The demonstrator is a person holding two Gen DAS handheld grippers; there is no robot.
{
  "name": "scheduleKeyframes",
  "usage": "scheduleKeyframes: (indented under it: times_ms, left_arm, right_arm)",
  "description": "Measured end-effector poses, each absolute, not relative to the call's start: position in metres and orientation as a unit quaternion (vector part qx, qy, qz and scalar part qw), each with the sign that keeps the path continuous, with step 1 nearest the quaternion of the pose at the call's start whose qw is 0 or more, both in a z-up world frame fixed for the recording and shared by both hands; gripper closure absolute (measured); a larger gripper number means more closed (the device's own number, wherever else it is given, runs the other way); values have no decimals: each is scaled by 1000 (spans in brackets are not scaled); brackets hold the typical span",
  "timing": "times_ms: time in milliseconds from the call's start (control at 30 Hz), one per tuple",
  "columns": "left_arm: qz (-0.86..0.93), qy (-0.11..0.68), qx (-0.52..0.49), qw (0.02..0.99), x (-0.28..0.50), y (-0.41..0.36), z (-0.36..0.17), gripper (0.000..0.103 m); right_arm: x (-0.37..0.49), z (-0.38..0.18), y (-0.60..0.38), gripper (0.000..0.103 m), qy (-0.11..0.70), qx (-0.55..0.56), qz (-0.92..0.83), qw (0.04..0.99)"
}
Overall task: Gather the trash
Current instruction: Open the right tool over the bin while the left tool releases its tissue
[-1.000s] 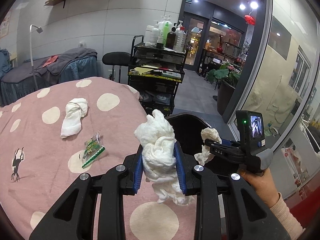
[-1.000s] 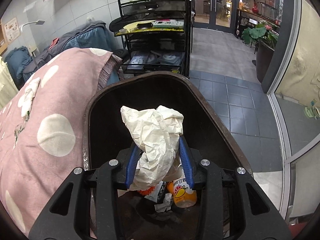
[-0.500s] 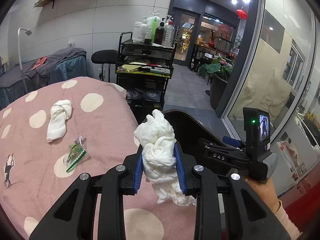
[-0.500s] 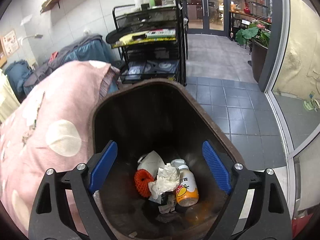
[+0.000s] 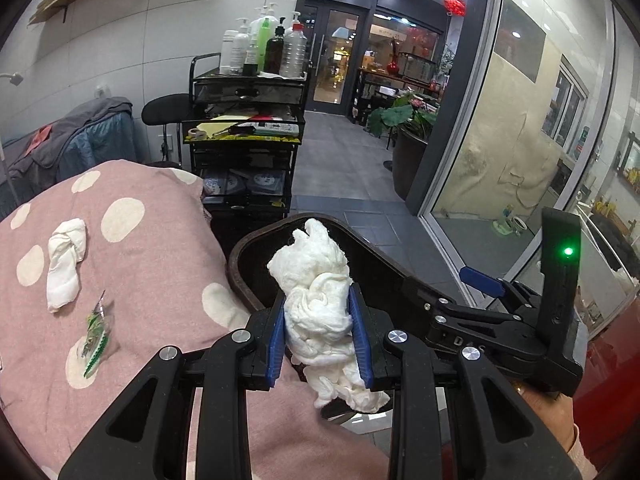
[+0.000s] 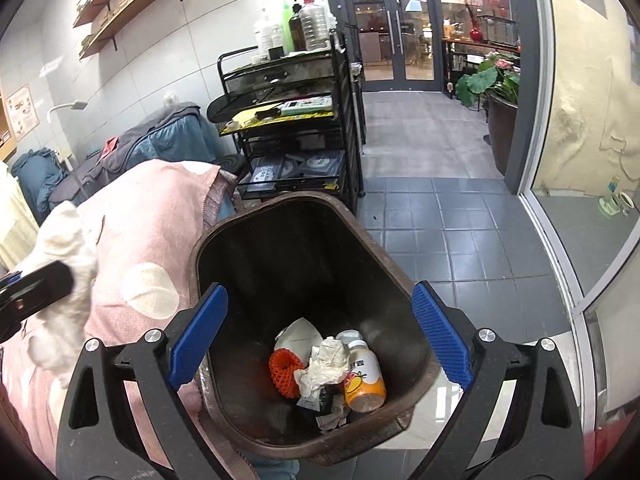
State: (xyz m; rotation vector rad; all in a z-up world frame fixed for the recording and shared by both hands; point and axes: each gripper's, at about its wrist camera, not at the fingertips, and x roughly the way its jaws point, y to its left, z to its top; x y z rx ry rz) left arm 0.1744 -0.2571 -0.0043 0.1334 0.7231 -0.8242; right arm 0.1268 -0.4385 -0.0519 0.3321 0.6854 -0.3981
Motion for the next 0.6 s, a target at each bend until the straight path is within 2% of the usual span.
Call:
scheduleKeyframes:
  times_ms: [600]
  left_arm:
    - [-398, 405, 101, 817, 198, -318, -39, 75]
  right_arm:
    - [91, -51, -470, 11, 317, 197, -234, 898]
